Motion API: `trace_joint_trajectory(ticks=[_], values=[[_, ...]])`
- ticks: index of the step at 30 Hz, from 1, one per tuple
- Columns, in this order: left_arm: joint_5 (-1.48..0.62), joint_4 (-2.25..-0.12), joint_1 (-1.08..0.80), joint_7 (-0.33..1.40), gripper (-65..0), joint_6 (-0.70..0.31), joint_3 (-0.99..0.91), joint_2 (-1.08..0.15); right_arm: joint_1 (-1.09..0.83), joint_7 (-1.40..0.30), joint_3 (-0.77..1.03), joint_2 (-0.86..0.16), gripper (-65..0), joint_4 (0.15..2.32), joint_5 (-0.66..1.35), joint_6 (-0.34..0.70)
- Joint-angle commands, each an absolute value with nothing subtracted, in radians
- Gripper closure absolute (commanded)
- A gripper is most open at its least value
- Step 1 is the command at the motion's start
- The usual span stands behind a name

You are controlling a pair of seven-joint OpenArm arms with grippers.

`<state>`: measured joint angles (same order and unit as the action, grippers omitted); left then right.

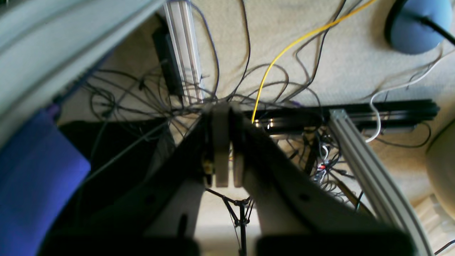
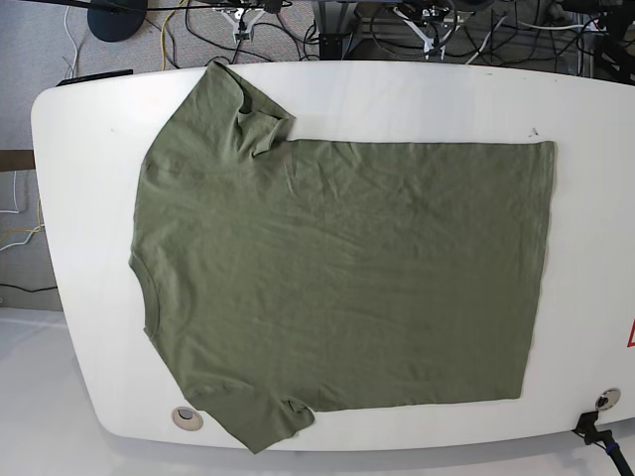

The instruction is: Fold the T-shirt properly

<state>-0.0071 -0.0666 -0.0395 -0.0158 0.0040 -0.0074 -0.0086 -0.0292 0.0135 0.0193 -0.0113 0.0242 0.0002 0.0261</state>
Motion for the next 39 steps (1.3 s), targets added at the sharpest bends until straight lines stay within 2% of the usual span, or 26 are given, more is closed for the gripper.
trace_joint_trajectory(ticks=[1,9,13,15,19,21,22,35,39], values=[[-0.004,-0.067,-0.047,-0.013,-0.1,0.008,-0.008,-0.008,-0.03,0.008,0.019,-0.012,-0.8,0.022,0.001,0.031],[-0.004,-0.067,-0.053,-0.013,-0.1,0.008,-0.008,-0.022,-0.044,0.012,0.015,-0.012,-0.8,0.039,-0.008,0.031],[-0.004,-0.07,-0.082,-0.013,-1.1,0.004,-0.007,-0.022,-0.12,0.015,0.015,-0.012,-2.4,0.162,-0.008,0.028],[-0.004,-0.079,-0.102,-0.015,-6.9,0.004,-0.007,-0.024,-0.176,0.015,0.015,-0.012,-8.5,0.249,-0.008,0.024],[-0.004,-0.231,-0.206,-0.013,-24.6,0.004,-0.008,-0.024,-0.277,0.016,0.015,-0.012,-20.4,0.404,-0.002,0.028],[-0.005,-0.325,-0.274,-0.013,-32.8,0.004,-0.01,-0.024,-0.337,0.016,0.015,-0.012,-23.6,0.493,-0.004,0.031],[-0.005,-0.364,-0.308,-0.015,-34.5,0.004,-0.01,-0.024,-0.369,0.016,0.015,-0.012,-24.6,0.544,-0.004,0.031],[-0.007,-1.053,-0.777,-0.015,-34.8,0.002,-0.01,-0.051,-0.823,0.012,0.013,-0.012,-25.6,1.182,-0.001,0.031],[-0.007,-1.27,-0.921,-0.012,-34.8,-0.035,-0.013,-0.073,-0.955,0.012,0.012,-0.012,-25.6,1.357,-0.001,0.033]])
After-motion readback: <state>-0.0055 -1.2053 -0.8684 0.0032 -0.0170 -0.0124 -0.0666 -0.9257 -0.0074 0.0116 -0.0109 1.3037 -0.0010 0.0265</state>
